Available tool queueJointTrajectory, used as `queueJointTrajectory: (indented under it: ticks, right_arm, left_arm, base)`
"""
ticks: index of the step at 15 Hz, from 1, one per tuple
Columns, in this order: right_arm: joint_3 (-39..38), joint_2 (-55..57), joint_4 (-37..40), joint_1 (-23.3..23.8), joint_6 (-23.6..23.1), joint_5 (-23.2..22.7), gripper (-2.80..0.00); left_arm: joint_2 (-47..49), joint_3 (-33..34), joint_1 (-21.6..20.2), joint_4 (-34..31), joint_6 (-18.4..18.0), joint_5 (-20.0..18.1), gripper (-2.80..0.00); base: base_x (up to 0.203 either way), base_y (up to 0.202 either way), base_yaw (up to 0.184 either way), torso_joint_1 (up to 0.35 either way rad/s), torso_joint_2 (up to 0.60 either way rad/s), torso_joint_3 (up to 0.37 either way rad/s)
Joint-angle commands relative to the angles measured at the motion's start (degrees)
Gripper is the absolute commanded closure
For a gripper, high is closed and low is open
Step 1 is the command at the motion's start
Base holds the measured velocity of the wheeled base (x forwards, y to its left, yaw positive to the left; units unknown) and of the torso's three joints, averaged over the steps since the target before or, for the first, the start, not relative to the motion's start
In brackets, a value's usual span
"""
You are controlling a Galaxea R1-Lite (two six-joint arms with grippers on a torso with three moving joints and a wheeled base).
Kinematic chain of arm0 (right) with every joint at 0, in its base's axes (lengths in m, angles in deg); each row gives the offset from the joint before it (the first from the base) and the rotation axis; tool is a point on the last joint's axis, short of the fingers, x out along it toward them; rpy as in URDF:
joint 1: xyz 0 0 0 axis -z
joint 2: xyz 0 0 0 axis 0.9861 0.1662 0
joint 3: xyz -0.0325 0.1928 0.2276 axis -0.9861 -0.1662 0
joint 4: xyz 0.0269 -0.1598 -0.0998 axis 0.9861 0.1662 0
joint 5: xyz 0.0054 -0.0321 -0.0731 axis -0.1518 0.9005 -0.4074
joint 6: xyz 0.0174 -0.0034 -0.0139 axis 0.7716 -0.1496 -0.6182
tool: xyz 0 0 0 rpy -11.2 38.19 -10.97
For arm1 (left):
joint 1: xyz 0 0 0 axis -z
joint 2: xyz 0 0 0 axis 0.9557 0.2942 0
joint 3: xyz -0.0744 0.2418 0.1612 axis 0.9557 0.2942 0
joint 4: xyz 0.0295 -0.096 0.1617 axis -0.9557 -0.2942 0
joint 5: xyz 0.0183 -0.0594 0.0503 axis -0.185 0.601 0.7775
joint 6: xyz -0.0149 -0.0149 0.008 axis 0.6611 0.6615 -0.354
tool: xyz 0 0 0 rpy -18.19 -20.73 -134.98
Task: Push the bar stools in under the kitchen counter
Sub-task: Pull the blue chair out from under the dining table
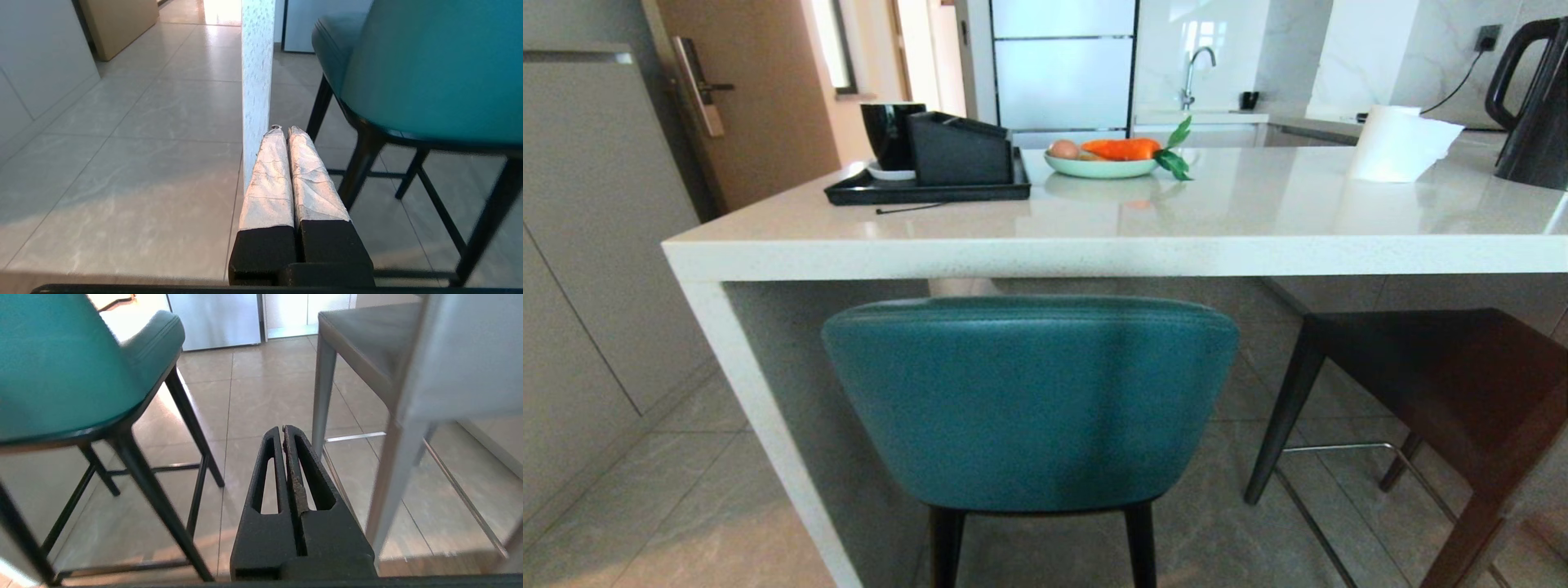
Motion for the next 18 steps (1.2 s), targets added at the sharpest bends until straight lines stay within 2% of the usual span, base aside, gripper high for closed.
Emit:
queueJointTrajectory:
  ticks: [1,4,10,12,13,15,16,17,18]
  right_arm:
    - [-0.3,0.1,0.0,0.0,0.0,0.0,0.0]
    - [-0.3,0.1,0.0,0.0,0.0,0.0,0.0]
    - [-0.3,0.0,-0.1,0.0,0.0,0.0,0.0]
    - [-0.3,0.0,-0.1,0.0,-0.3,-0.1,0.0]
    - [0.0,0.0,-0.9,0.0,-1.0,-0.1,0.0]
    - [6.0,0.7,-2.0,0.0,-0.9,-3.3,0.0]
    - [9.6,1.8,-1.0,0.0,-0.5,-9.3,0.0]
    - [11.8,3.7,0.6,0.0,-0.4,-14.2,0.0]
    - [12.6,6.1,1.6,0.0,-0.3,-15.9,0.0]
  left_arm:
    - [0.1,0.2,0.0,0.0,0.0,0.0,0.0]
    - [0.1,0.2,0.0,0.0,0.0,0.0,0.0]
    - [0.0,0.2,-0.1,0.0,-0.1,0.0,0.0]
    - [0.0,-0.1,-0.2,0.8,-1.6,0.1,0.0]
    - [0.1,-2.2,-0.2,1.6,-2.0,-0.8,0.0]
    - [2.5,-11.1,-0.2,-1.2,-1.5,-9.6,0.0]
    - [6.1,-14.3,-0.2,-3.1,-1.0,-13.0,0.0]
    - [10.5,-15.5,0.0,-3.6,-0.8,-15.0,0.0]
    - [14.8,-15.7,0.3,-2.4,-0.7,-16.4,0.0]
  base:
    - [0.193,0.0,0.001,0.002,0.0,0.002]
    - [0.132,0.0,0.0,0.007,0.0,0.003]
    - [0.0,0.0,0.0,0.0,0.0,0.0]
    - [0.0,0.0,0.0,0.0,0.0,0.0]
    - [0.0,0.0,0.0,0.0,0.0,0.0]
    - [0.0,0.0,0.0,0.0,0.0,0.0]
    - [0.0,0.0,0.0,0.0,0.0,0.0]
    - [0.0,0.0,0.0,0.0,0.0,0.0]
    - [0.0,0.0,0.0,0.0,0.0,0.0]
